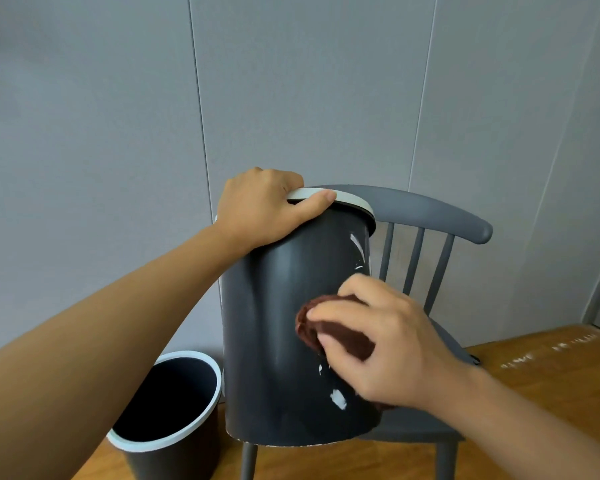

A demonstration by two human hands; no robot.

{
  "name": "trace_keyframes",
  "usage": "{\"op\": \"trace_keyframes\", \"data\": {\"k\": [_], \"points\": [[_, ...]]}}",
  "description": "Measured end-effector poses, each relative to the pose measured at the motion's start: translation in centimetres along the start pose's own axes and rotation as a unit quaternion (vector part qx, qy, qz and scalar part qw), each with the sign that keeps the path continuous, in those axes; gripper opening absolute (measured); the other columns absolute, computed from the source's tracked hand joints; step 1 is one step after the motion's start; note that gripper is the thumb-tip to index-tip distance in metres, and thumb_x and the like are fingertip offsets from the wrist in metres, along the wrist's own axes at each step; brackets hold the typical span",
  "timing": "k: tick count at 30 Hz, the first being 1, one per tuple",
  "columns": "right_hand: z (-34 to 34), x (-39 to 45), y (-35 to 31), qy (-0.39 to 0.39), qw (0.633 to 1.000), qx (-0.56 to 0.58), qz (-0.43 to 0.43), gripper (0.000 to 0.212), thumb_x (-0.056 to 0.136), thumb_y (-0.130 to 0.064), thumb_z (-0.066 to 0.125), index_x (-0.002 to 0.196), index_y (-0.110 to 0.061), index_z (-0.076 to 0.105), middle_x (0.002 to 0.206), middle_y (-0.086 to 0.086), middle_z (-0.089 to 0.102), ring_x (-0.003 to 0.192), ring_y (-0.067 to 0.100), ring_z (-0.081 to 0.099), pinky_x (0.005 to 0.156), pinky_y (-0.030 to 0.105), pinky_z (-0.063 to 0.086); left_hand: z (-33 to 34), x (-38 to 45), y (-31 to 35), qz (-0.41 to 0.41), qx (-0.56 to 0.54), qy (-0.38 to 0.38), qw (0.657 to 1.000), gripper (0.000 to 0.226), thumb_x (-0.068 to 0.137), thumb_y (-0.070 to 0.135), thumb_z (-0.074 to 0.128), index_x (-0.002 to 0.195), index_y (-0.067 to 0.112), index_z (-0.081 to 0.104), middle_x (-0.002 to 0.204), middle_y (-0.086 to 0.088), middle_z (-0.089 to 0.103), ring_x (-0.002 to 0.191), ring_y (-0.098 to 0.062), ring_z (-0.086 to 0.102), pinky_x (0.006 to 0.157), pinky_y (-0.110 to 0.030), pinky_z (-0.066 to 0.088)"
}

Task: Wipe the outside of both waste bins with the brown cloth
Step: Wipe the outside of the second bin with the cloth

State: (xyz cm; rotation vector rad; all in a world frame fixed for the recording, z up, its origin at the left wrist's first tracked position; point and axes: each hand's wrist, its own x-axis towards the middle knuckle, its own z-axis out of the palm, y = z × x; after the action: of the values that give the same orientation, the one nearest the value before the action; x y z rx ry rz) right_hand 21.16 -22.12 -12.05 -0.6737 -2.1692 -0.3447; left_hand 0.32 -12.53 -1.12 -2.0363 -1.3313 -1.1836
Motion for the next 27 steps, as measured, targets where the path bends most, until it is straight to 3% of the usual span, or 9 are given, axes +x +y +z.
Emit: {"op": "trace_keyframes", "data": {"k": [5, 8, 12, 16, 19, 22, 24, 27], "points": [[-0.3, 5.4, 3.7, 0.134, 0.979, -0.011, 0.154, 0.034, 0.093, -0.044, 0.060, 0.124, -0.037, 0.073, 0.105, -0.006, 0.056, 0.097, 0.020, 0.063, 0.084, 0.043, 0.057, -0.1, 0.0, 0.5, 0.024, 0.000, 0.001, 1.000, 0.069, 0.084, 0.076, 0.044, 0.053, 0.017, 0.031, 0.044, 0.002, 0.035, 0.046, -0.013, 0.038, 0.051, -0.031, 0.022], [0.8, 4.8, 3.2, 0.121, 0.978, -0.019, 0.169, 0.041, 0.097, -0.049, 0.054, 0.133, -0.035, 0.070, 0.118, -0.004, 0.054, 0.109, 0.025, 0.054, 0.095, 0.042, 0.051, 0.0, 0.1, 0.1, 0.014, 0.010, -0.002, 1.000, 0.071, 0.085, 0.077, 0.044, 0.055, 0.014, 0.034, 0.045, 0.001, 0.037, 0.048, -0.018, 0.041, 0.052, -0.031, 0.024], [1.5, -0.2, 0.2, 0.040, 0.993, 0.001, 0.108, 0.046, 0.102, -0.034, 0.041, 0.144, -0.028, 0.060, 0.135, -0.002, 0.047, 0.117, 0.023, 0.043, 0.097, 0.038, 0.046, 0.0, 0.1, -1.0, -0.013, 0.010, -0.003, 1.000, 0.071, 0.086, 0.076, 0.046, 0.058, 0.012, 0.035, 0.047, -0.001, 0.038, 0.051, -0.018, 0.041, 0.052, -0.032, 0.027], [0.7, -2.8, -0.2, -0.006, 0.999, -0.001, 0.054, 0.050, 0.100, -0.028, 0.051, 0.150, -0.026, 0.055, 0.135, -0.003, 0.051, 0.117, 0.018, 0.049, 0.093, 0.033, 0.052, -0.1, 0.1, -0.7, -0.010, -0.001, -0.005, 1.000, 0.071, 0.087, 0.075, 0.049, 0.058, 0.012, 0.032, 0.047, -0.001, 0.034, 0.050, -0.020, 0.037, 0.052, -0.032, 0.026], [-0.8, -0.7, 0.9, 0.057, 0.992, 0.058, 0.098, 0.053, 0.092, -0.031, 0.070, 0.144, -0.027, 0.060, 0.133, -0.012, 0.060, 0.125, 0.011, 0.058, 0.106, 0.031, 0.050, -0.2, 0.0, -0.4, -0.009, -0.002, -0.006, 1.000, 0.071, 0.088, 0.073, 0.052, 0.057, 0.013, 0.030, 0.046, -0.001, 0.032, 0.049, -0.019, 0.036, 0.052, -0.032, 0.025], [-1.0, 2.4, 1.9, 0.144, 0.973, 0.071, 0.163, 0.051, 0.082, -0.030, 0.080, 0.131, -0.025, 0.067, 0.123, -0.011, 0.064, 0.118, 0.007, 0.060, 0.103, 0.016, 0.043, -0.2, 0.0, 0.1, 0.006, 0.005, -0.005, 1.000, 0.072, 0.086, 0.076, 0.049, 0.057, 0.013, 0.032, 0.047, -0.002, 0.035, 0.050, -0.020, 0.038, 0.052, -0.032, 0.024], [-0.2, 3.3, 1.5, 0.122, 0.977, 0.054, 0.167, 0.049, 0.082, -0.036, 0.077, 0.130, -0.028, 0.068, 0.121, -0.009, 0.055, 0.115, 0.018, 0.056, 0.102, 0.023, 0.044, -0.2, 0.0, 0.3, 0.008, 0.012, -0.003, 1.000, 0.073, 0.085, 0.077, 0.047, 0.058, 0.011, 0.033, 0.047, -0.003, 0.037, 0.052, -0.023, 0.040, 0.051, -0.033, 0.026], [0.6, 2.9, 0.4, 0.063, 0.982, 0.027, 0.174, 0.050, 0.089, -0.050, 0.058, 0.137, -0.036, 0.060, 0.132, -0.007, 0.043, 0.120, 0.024, 0.044, 0.104, 0.037, 0.042, -0.3, -0.1, -0.1, -0.002, 0.010, -0.003, 1.000, 0.073, 0.085, 0.077, 0.046, 0.058, 0.010, 0.034, 0.048, -0.004, 0.039, 0.053, -0.025, 0.041, 0.052, -0.034, 0.030]]}}
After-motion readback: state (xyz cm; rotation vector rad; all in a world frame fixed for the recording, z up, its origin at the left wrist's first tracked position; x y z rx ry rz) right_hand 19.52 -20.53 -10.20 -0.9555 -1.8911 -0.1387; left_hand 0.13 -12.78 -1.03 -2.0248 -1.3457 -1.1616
